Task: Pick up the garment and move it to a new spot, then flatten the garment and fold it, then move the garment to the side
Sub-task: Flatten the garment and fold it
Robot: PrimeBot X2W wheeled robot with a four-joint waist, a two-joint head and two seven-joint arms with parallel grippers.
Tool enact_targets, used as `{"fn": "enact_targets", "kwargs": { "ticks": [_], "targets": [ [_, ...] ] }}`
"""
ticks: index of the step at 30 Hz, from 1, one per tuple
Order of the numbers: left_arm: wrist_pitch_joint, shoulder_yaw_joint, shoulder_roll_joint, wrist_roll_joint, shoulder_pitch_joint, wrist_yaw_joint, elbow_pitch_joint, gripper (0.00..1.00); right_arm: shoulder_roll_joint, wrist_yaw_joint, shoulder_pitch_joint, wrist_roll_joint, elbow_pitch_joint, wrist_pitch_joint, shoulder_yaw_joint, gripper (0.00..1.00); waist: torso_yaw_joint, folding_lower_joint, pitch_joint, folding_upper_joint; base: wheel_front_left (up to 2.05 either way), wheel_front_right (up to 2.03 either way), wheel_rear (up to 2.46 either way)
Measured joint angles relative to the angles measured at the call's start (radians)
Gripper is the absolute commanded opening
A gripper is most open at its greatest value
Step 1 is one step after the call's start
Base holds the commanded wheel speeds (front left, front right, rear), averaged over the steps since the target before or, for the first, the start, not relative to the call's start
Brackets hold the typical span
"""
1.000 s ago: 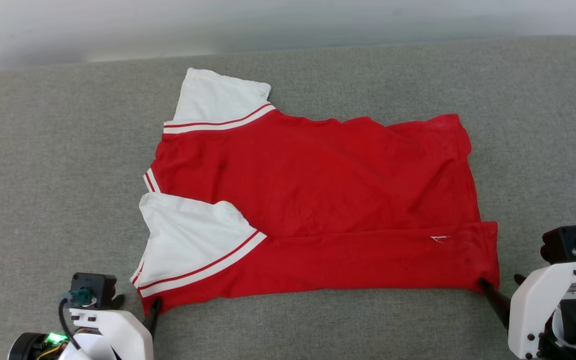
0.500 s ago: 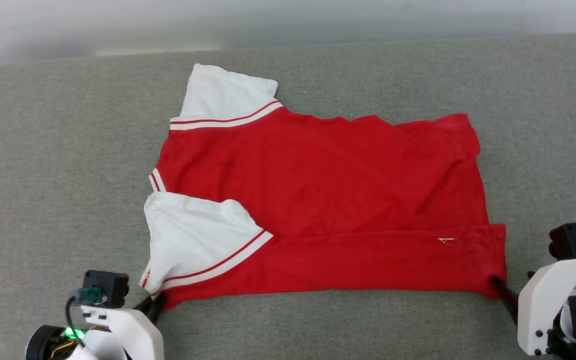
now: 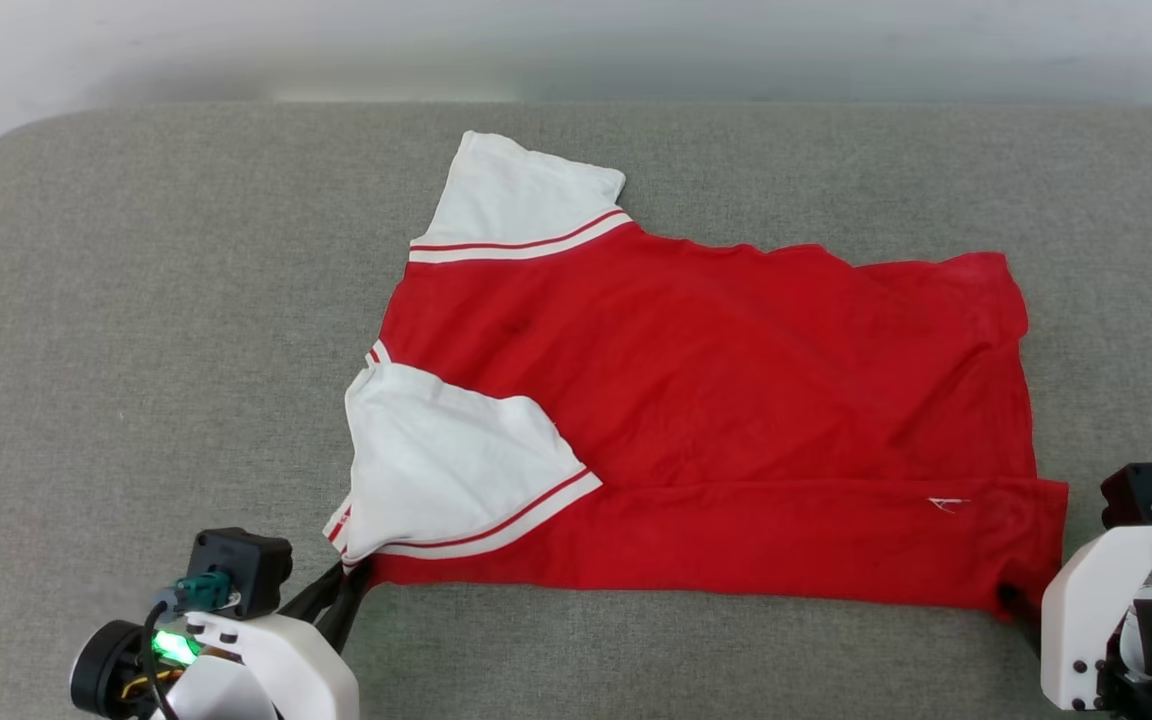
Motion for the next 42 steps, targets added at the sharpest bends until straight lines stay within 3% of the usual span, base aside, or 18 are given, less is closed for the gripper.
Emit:
{"fn": "enact_targets", "kwargs": {
  "ticks": [5,6,8,18,29,42],
  "targets": [
    [0.004,-0.011,-0.007,0.001,0.005,0.003,-0.006,0.0,-0.021,0.0,-0.016,-0.001,0.056,-0.015,0.04,1.0,0.011,-0.0001,0.022,0.0,0.0,0.0,0.0],
    [0.004,-0.011,-0.008,0.001,0.005,0.004,-0.006,0.0,-0.024,0.0,-0.021,-0.001,0.066,-0.016,0.045,0.8,0.013,-0.0001,0.026,0.0,0.0,0.0,0.0],
    [0.009,-0.011,-0.005,0.001,0.005,0.007,-0.002,0.0,-0.028,0.0,-0.027,0.002,0.08,-0.023,0.053,0.0,0.016,-0.0001,0.032,0.0,0.0,0.0,0.0],
    [0.009,-0.022,-0.009,-0.009,0.018,0.001,0.036,0.0,-0.054,0.001,-0.03,0.04,0.105,-0.056,0.046,0.0,0.014,0.0,-0.004,0.0,0.0,0.0,0.0],
    [0.013,-0.058,0.016,-0.026,0.12,-0.01,0.021,0.0,-0.114,0.001,0.1,0.078,-0.007,0.005,-0.014,0.0,-0.008,-0.0001,-0.088,0.0,0.0,0.0,0.0],
    [-0.019,-0.091,-0.019,-0.052,0.159,-0.028,0.109,0.0,-0.04,0.001,0.198,0.09,-0.033,0.036,-0.066,0.0,-0.027,-0.0001,-0.116,0.0,0.0,0.0,0.0]
  ]
}}
